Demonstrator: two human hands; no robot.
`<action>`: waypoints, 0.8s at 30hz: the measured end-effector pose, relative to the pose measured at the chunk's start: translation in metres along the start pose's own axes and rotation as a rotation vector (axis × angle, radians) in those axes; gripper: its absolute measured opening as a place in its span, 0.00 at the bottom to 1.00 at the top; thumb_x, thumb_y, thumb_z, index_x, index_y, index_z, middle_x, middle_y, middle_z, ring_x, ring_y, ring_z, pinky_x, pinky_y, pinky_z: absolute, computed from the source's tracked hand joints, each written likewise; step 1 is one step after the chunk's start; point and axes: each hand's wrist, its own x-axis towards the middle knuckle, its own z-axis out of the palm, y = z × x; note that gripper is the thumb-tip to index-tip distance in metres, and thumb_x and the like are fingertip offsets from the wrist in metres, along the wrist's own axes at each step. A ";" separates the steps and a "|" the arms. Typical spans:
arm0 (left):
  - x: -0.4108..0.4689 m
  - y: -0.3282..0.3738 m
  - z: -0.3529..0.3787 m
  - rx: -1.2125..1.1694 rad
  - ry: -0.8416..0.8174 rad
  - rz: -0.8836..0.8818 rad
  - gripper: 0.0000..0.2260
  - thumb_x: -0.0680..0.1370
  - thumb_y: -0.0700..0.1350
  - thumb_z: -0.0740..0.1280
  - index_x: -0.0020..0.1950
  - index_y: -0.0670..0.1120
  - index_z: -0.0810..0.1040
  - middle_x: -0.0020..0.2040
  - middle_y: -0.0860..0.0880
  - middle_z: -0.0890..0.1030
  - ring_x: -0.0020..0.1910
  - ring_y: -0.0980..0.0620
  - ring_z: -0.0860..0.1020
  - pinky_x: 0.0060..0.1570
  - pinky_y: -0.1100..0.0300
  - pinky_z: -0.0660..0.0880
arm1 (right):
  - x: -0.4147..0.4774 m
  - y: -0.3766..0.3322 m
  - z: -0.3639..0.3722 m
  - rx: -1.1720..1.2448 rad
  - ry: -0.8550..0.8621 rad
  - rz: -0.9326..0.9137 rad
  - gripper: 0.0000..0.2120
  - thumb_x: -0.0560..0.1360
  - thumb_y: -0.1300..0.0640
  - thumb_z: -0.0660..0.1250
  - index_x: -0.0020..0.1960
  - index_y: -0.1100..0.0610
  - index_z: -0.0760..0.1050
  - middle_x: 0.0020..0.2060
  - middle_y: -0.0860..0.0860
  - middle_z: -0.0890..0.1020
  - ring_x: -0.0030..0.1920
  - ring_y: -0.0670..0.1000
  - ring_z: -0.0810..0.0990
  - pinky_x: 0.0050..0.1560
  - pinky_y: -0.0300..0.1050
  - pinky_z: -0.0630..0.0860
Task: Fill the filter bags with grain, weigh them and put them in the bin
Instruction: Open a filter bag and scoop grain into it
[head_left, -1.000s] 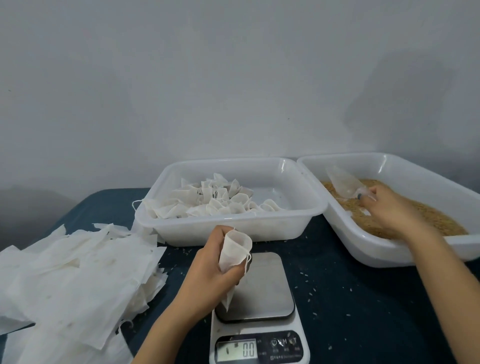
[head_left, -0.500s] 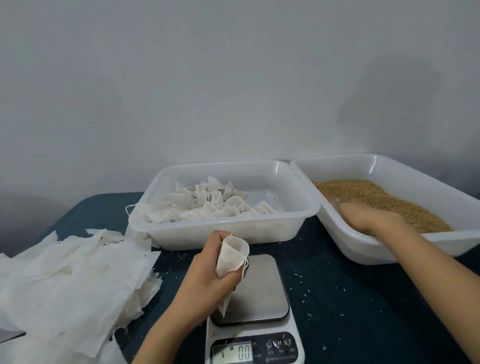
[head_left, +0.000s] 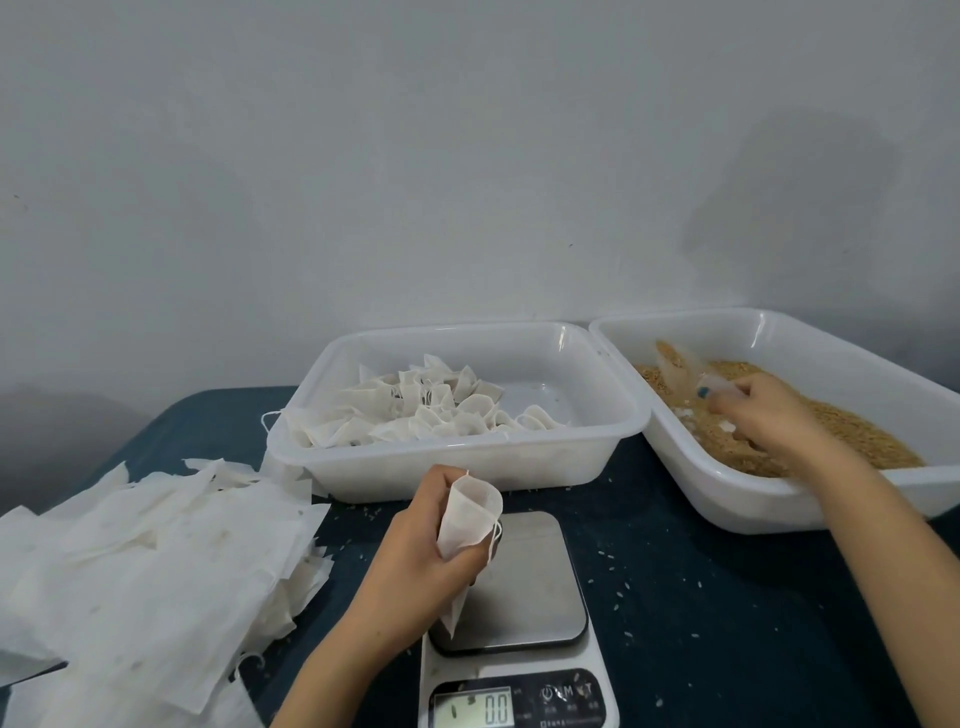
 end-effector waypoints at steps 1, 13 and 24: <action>0.000 0.000 0.000 0.003 0.001 0.000 0.12 0.67 0.56 0.66 0.48 0.62 0.71 0.39 0.55 0.81 0.34 0.60 0.76 0.34 0.64 0.74 | -0.004 -0.002 -0.001 0.026 0.035 -0.049 0.12 0.80 0.48 0.63 0.47 0.55 0.77 0.37 0.53 0.81 0.36 0.56 0.78 0.38 0.50 0.72; 0.002 -0.004 -0.004 0.127 0.076 -0.013 0.12 0.69 0.53 0.67 0.50 0.61 0.70 0.40 0.59 0.80 0.35 0.60 0.76 0.34 0.66 0.73 | -0.077 -0.041 -0.011 0.030 -0.069 -0.602 0.15 0.72 0.39 0.62 0.58 0.37 0.76 0.53 0.37 0.80 0.53 0.41 0.79 0.59 0.53 0.75; 0.002 -0.006 -0.009 0.285 0.072 -0.003 0.19 0.67 0.63 0.66 0.53 0.59 0.68 0.44 0.64 0.79 0.40 0.59 0.78 0.37 0.60 0.74 | -0.091 -0.074 -0.014 -0.319 -0.088 -0.927 0.15 0.74 0.48 0.64 0.59 0.33 0.72 0.51 0.34 0.77 0.56 0.44 0.74 0.70 0.50 0.57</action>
